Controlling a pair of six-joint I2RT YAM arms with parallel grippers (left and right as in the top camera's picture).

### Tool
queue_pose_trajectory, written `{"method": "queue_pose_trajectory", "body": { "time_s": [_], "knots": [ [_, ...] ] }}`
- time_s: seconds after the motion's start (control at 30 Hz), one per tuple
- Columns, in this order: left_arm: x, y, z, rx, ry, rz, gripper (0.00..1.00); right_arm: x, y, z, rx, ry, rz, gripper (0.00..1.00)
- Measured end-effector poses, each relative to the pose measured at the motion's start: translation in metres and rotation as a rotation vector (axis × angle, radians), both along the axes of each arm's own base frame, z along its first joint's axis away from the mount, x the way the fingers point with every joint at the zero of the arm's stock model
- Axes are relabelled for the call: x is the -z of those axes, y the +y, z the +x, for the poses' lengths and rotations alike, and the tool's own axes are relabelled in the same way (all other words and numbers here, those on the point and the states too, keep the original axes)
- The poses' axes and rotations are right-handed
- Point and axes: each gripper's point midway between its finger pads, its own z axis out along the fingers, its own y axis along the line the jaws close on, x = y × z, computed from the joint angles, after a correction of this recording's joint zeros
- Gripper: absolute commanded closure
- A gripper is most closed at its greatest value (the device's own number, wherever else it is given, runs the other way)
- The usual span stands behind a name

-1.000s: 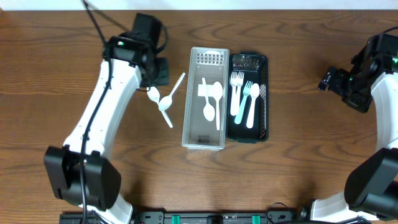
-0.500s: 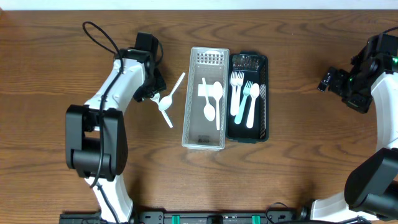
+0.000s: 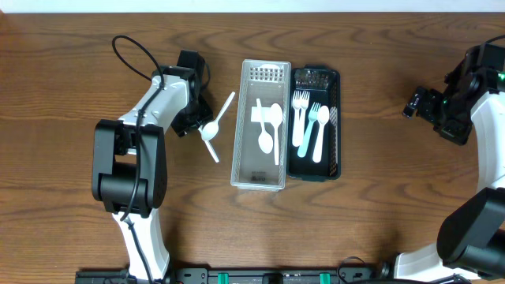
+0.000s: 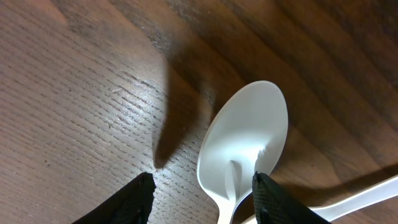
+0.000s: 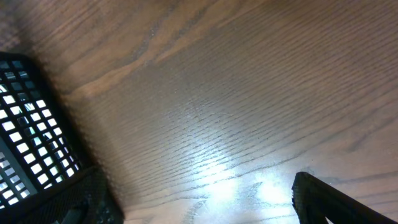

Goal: Pack container
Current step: 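Grasp the next white spoon with the left gripper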

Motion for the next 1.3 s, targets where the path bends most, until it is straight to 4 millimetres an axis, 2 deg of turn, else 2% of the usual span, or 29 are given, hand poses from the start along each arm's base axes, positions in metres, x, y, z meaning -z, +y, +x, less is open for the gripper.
{"method": "queue_pose_trajectory", "body": {
  "time_s": [0.27, 0.47, 0.57, 0.83, 0.9, 0.93, 0.97, 1.13, 1.3],
  "knots": [
    [0.003, 0.0, -0.01, 0.01, 0.035, 0.004, 0.47, 0.0, 0.001, -0.002, 0.0, 0.009, 0.003, 0.01],
    [0.004, -0.007, -0.014, 0.085, 0.048, 0.007, 0.48, 0.001, 0.001, -0.004, 0.0, 0.017, 0.005, 0.01],
    [0.005, -0.011, -0.014, 0.109, 0.048, 0.006, 0.69, 0.001, 0.001, -0.004, 0.0, 0.018, 0.005, 0.01],
    [0.009, -0.012, -0.016, 0.129, 0.046, 0.007, 0.7, 0.001, 0.002, -0.006, 0.0, 0.027, 0.008, 0.01],
    [0.009, -0.012, -0.016, 0.127, 0.044, 0.006, 0.81, 0.001, 0.002, -0.007, 0.0, 0.028, 0.009, 0.01],
    [0.009, -0.012, -0.017, 0.127, 0.045, 0.004, 0.91, 0.001, 0.002, -0.007, 0.0, 0.028, 0.008, 0.01],
    [0.009, -0.012, -0.017, 0.125, 0.045, 0.005, 0.94, 0.001, 0.002, -0.007, 0.0, 0.028, 0.008, 0.01],
    [0.009, -0.011, -0.02, 0.153, 0.056, 0.008, 0.94, 0.001, 0.002, -0.007, 0.0, 0.028, 0.009, 0.01],
    [0.005, -0.008, -0.033, 0.208, 0.115, 0.016, 0.94, 0.001, 0.002, -0.007, 0.0, 0.028, 0.008, 0.01]
  ]
}}
